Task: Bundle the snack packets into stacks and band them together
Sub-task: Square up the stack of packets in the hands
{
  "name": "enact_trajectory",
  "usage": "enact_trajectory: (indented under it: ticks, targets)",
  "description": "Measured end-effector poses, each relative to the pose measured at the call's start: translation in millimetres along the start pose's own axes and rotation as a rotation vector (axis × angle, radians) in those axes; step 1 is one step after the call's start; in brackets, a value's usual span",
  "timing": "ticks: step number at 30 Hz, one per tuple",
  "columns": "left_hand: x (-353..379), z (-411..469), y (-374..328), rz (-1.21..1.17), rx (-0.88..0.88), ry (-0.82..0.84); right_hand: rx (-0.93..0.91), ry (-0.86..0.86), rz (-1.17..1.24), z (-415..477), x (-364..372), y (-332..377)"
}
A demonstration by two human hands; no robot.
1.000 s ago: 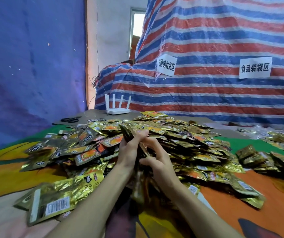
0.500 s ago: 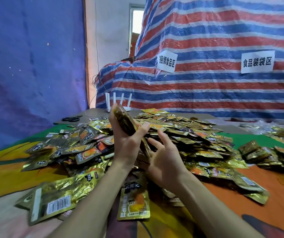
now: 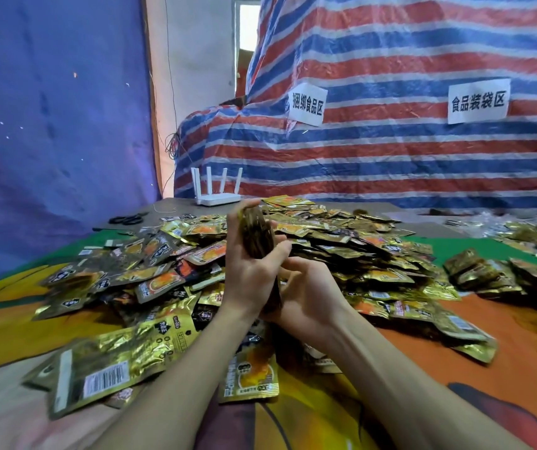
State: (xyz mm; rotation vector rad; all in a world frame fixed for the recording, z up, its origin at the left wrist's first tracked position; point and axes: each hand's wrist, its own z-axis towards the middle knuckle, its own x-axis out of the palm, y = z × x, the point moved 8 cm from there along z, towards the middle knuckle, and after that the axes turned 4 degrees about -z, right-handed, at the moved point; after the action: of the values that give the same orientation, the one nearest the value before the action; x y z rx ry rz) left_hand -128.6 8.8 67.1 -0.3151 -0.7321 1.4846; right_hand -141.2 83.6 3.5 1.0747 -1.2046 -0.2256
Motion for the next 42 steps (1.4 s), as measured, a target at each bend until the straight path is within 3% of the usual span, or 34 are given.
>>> enact_trajectory:
  ticks: [8, 13, 18, 21, 25, 27, 30, 34, 38, 42]
  targets:
    - [-3, 6, -7, -0.037, 0.018, -0.016, -0.131, 0.005, -0.030, -3, 8, 5]
    - [5, 2, -28, -0.014, 0.181, 0.054, -0.554, -0.232, -0.831, -34, 7, 45]
    - [41, -12, -31, 0.084, 0.166, 0.226, -0.749, -0.385, -1.285, -81, -10, 84]
    - [61, -25, -22, 0.129, 0.097, 0.342, -0.606, -0.547, -1.586, -111, -42, 117]
    - [69, -31, -20, 0.148, 0.016, 0.356, -0.012, -0.804, -2.075, -162, -115, 167]
    - [66, -30, -21, 0.132, -0.024, 0.310, 0.238, -0.885, -2.198, -197, -146, 187]
    - [64, -29, -21, 0.113, -0.085, 0.271, 0.443, -0.951, -2.255, -239, -172, 199]
    - [67, -31, -19, 0.099, -0.139, 0.240, 0.516, -0.922, -2.240, -255, -187, 179]
    - [67, -33, -14, 0.062, -0.199, 0.206, 0.382, -0.939, -2.300, -250, -178, 176]
    - [66, -34, -15, 0.023, -0.248, 0.207, 0.197, -1.108, -2.221, -252, -161, 190]
